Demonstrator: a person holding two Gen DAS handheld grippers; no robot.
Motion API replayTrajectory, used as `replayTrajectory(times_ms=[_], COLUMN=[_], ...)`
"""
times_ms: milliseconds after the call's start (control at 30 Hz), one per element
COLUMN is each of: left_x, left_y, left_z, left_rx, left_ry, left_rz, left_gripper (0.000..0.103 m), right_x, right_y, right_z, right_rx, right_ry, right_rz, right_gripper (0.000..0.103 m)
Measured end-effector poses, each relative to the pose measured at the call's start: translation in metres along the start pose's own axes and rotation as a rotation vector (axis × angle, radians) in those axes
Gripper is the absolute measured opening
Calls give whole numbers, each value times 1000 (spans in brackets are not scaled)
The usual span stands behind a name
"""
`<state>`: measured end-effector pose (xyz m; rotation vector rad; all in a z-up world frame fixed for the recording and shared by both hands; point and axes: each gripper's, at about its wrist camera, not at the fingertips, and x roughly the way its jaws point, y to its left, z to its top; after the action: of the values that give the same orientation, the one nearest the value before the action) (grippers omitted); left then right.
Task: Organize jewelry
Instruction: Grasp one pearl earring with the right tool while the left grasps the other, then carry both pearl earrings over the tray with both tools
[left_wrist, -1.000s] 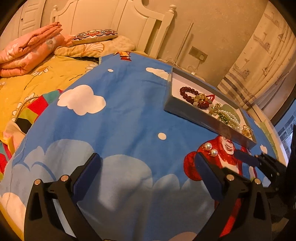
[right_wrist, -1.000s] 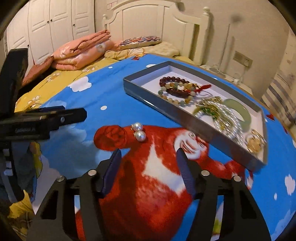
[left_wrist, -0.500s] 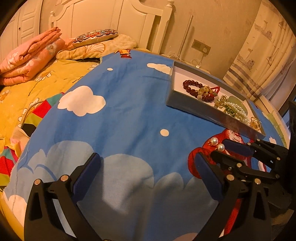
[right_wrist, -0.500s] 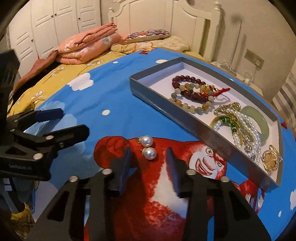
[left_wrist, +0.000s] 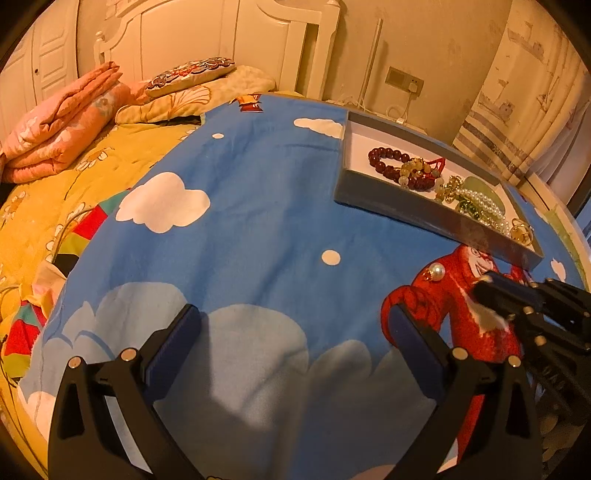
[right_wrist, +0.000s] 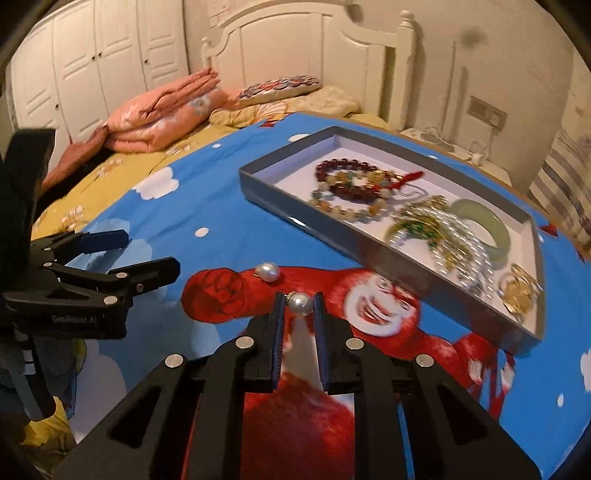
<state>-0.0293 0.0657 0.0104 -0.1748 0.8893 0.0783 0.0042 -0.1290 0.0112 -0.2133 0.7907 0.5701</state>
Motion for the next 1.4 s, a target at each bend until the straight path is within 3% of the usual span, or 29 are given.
replayTrajectory(times_ms=[100, 233, 333, 467, 567, 667, 833, 900, 1400], left_x=[2, 2, 2, 5, 10, 20, 28, 28, 22], left_y=[-6, -27, -45, -70, -85, -96, -105, -108, -101], left_z=[0, -2, -2, 4, 11, 17, 19, 18, 14], left_rx=[34, 157, 232, 279, 305, 318, 347, 362, 318], left_ry=[15, 23, 17, 9, 3, 18, 2, -1, -11], left_rz=[15, 5, 8, -41, -67, -87, -104, -114, -117], left_gripper=[101, 99, 90, 80, 68, 49, 34, 18, 17], right_x=[-9, -19, -21, -24, -24, -25, -25, -24, -24], right_y=[-13, -35, -52, -58, -57, -59, -58, -58, -60], right_z=[-5, -12, -19, -21, -21, -22, -22, -22, -22], right_rx=[22, 56, 112, 137, 131, 148, 145, 144, 151], right_ry=[-12, -22, -23, -35, -35, -39, -38, -35, -31], right_rz=[-35, -78, -72, -52, -44, -33, -24, -20, -12], right_gripper=[17, 17, 17, 17, 17, 17, 17, 17, 17])
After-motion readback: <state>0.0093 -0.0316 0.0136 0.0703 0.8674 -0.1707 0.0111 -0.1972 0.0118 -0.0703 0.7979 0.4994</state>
